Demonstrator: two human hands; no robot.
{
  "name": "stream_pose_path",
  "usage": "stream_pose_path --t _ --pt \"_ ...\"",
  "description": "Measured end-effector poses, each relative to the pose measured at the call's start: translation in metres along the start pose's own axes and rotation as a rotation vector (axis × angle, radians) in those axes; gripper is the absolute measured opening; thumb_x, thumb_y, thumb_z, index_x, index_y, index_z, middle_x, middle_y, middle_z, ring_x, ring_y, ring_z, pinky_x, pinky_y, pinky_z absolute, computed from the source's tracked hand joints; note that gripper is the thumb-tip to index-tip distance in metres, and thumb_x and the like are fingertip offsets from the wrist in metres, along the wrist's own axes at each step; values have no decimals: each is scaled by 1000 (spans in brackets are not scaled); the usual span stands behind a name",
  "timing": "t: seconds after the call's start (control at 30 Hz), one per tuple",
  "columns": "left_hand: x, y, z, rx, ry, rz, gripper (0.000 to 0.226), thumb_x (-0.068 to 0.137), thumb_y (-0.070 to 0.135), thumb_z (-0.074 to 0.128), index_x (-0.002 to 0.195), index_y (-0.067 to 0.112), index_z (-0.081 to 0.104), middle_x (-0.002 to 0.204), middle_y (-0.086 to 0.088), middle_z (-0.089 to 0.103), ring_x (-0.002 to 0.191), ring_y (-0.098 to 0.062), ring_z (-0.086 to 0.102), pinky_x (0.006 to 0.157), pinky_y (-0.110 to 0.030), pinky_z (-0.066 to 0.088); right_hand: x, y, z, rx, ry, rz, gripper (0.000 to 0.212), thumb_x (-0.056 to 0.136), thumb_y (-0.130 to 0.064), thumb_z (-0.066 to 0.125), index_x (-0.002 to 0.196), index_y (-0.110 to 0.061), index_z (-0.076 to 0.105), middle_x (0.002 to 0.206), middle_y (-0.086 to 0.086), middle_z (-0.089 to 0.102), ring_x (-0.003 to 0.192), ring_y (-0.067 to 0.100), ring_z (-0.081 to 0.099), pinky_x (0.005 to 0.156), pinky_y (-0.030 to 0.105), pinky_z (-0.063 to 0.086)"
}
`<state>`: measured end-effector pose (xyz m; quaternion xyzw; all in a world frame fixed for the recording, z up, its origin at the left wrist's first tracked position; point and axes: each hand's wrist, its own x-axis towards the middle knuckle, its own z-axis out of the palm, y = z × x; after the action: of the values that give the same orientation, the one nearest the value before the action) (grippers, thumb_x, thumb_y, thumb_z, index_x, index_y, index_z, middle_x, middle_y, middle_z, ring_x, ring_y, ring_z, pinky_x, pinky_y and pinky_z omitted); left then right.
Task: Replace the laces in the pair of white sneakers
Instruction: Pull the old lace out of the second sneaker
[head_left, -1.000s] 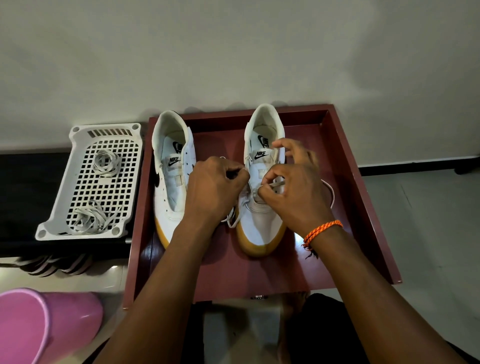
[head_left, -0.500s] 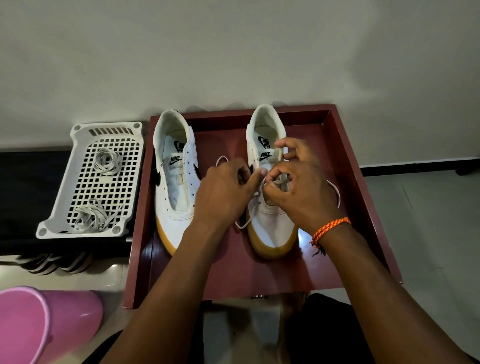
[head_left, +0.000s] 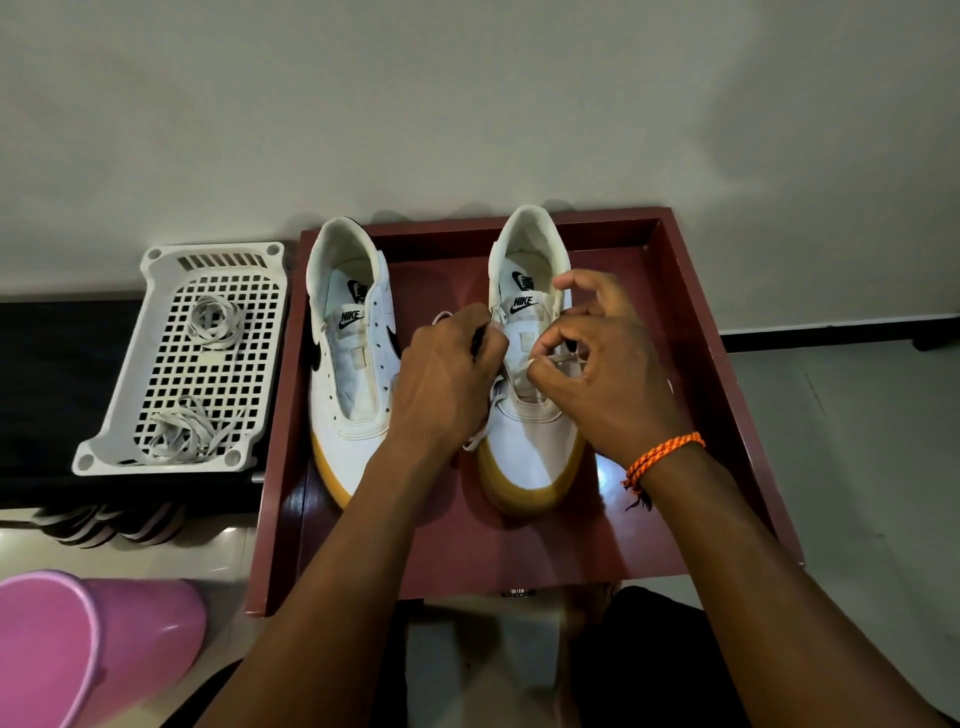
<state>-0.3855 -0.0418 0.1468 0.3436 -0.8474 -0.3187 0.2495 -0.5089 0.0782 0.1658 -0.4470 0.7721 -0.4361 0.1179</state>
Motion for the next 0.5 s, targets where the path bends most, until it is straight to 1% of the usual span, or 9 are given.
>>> stream_pose_path --t 0.1,0.17,0.27,0.3,0.37,0.4,0.43,0.5 --pt "0 -2 1 -18 -12 -35 33 107 26 52 76 15 51 60 -4 57 56 -28 55 57 -55 46 0 -1 0 -2 -5 5 11 78 -9 81 74 -17 74 143 -7 50 111 8 62 71 5 46" --pt "1 -2 0 -42 -49 -64 32 106 32 49 77 19 52 61 -3 61 54 -28 60 59 -56 50 1 -1 0 4 3 2 12 78 -9 80 72 -18 73 143 -7 49 110 7 62 71 8 48" --pt "1 -3 -4 -55 -139 -81 32 103 42 46 78 24 53 67 -1 66 55 -27 65 61 -54 56 0 3 0 -84 -16 36 12 78 -15 81 72 -21 73 146 -11 46 99 4 61 69 8 45" --pt "1 -4 -6 -49 -160 -82 33 102 44 46 77 24 53 67 -1 66 57 -27 65 62 -53 56 -1 4 0 -118 -33 59 11 78 -17 81 73 -22 74 148 -12 45 97 4 60 69 10 46" --pt "1 -5 -8 -50 -175 -84 33 102 42 47 76 22 52 67 -2 66 59 -26 66 63 -54 56 -2 6 1 -150 -62 85 11 78 -20 81 71 -24 73 151 -13 43 99 8 62 69 26 53" --pt "1 -6 -9 -51 -172 -78 33 102 40 48 76 21 52 67 -2 65 60 -26 66 64 -55 55 -2 6 1 -165 -70 83 12 77 -20 81 69 -24 73 151 -13 44 98 9 64 66 30 54" --pt "1 -6 -10 -48 -168 -69 32 102 37 49 75 20 51 66 -1 64 61 -26 66 64 -55 54 -2 5 1 -183 -75 80 13 76 -21 80 67 -25 71 151 -13 44 96 10 64 63 29 51" --pt "1 -6 -11 -47 -164 -63 32 104 32 51 74 19 50 65 -1 63 60 -26 64 64 -56 53 1 3 -7 -222 -38 95 17 73 -23 82 63 -25 68 148 -16 46 85 5 64 60 27 48"
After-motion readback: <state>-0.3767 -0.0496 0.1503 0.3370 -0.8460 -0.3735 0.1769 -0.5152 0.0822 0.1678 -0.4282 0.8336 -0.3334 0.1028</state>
